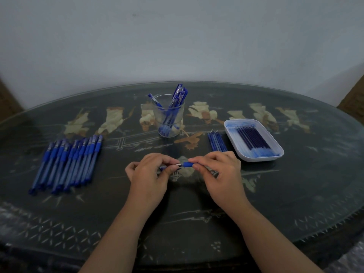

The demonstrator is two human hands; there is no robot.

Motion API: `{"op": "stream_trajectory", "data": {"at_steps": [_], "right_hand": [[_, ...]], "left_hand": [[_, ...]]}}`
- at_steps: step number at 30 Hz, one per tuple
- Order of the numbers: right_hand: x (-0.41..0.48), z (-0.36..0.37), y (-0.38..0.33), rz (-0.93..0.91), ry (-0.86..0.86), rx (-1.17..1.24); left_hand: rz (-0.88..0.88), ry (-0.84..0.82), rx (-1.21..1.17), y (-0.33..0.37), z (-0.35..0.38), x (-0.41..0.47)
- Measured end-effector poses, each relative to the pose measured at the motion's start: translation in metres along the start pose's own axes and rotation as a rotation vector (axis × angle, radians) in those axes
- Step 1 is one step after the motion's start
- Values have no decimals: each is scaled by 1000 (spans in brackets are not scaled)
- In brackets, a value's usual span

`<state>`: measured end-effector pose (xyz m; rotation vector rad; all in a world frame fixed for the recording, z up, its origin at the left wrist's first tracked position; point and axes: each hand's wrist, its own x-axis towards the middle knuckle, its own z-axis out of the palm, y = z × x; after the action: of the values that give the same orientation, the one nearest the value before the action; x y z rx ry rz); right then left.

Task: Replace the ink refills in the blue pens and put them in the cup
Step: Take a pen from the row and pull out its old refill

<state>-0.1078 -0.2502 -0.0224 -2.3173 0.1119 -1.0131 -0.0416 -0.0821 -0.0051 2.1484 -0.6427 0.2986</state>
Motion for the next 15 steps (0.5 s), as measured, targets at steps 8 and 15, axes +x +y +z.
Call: {"op": "stream_trajectory", "data": {"at_steps": [8,15], "right_hand": [[-4,-4,0,-24,31,-28],[-6,-9,-1,-22,24,-31]], "left_hand": [[91,-9,69,-3,4,-2],[152,10,71,-4,8,-3]]}}
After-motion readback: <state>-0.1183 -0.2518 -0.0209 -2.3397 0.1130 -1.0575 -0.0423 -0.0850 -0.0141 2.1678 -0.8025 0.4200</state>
